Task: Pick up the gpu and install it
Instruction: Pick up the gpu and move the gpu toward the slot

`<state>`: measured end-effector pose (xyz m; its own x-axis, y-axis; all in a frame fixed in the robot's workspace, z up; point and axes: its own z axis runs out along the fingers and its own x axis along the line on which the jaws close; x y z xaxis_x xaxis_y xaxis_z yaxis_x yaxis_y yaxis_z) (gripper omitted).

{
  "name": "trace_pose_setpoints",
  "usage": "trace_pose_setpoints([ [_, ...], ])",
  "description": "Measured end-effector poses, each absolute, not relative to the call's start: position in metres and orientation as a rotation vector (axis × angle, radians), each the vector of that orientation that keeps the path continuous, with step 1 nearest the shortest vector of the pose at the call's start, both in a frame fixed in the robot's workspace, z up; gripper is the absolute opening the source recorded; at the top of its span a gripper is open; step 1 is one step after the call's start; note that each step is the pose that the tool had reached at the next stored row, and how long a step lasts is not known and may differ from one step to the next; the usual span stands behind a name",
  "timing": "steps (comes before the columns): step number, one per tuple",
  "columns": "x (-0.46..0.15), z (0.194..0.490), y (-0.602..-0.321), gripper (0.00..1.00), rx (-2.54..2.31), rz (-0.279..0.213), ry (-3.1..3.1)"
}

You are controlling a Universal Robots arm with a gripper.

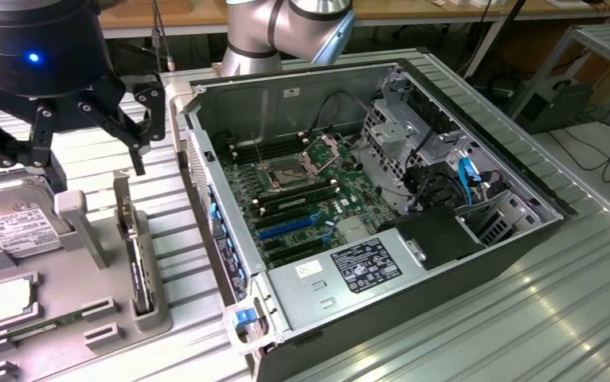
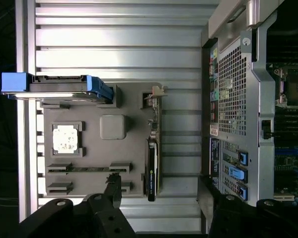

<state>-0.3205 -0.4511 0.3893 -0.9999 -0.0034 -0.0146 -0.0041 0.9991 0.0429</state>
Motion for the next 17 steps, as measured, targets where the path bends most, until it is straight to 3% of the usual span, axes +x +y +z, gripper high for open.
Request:
trace_pose_setpoints([
  [17,-0.320,0.371,-0.451,0.72,-0.020,0.067,3.138],
])
